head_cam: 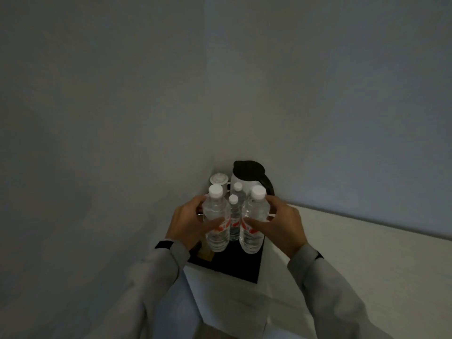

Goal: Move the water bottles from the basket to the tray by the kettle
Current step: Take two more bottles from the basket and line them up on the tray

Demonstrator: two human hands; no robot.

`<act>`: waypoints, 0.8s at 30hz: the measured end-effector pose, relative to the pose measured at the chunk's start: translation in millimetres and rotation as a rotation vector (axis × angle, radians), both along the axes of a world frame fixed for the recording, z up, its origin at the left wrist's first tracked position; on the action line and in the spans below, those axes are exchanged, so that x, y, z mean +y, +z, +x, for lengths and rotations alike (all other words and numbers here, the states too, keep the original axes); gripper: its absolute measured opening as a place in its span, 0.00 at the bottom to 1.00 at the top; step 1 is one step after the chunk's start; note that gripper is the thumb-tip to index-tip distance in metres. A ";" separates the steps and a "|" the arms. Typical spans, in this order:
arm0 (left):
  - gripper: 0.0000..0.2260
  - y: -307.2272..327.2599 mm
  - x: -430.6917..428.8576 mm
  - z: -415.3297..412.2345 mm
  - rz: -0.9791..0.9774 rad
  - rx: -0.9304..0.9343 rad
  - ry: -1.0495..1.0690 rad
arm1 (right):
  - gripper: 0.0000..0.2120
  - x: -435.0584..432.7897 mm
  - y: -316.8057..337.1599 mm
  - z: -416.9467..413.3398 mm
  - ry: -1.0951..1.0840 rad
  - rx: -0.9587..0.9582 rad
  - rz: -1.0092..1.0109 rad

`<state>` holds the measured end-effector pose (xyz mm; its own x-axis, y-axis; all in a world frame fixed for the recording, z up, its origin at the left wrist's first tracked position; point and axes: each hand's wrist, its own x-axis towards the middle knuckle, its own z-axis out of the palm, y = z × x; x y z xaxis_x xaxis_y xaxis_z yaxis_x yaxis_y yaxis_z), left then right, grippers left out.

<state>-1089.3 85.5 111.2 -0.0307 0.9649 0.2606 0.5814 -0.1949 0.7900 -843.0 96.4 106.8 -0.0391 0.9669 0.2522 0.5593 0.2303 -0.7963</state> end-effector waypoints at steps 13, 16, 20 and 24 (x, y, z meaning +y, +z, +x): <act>0.26 -84.2 60.3 0.7 -0.229 -0.024 -0.130 | 0.29 17.4 -67.1 -11.3 -0.158 0.010 -0.186; 0.24 -104.5 66.9 0.7 -0.266 -0.072 -0.147 | 0.25 19.6 -79.4 -19.5 -0.199 0.010 -0.228; 0.26 -122.2 72.8 -1.0 -0.287 -0.092 -0.179 | 0.26 22.5 -92.7 -31.8 -0.218 0.021 -0.278; 0.28 -130.5 77.3 -2.5 -0.273 -0.141 -0.207 | 0.27 27.0 -101.6 -42.4 -0.233 0.001 -0.278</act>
<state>-1091.8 162.7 -19.3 0.1552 0.9879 0.0000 0.4335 -0.0681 0.8986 -885.4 123.4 5.2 0.1904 0.9815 -0.0222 0.5701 -0.1289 -0.8114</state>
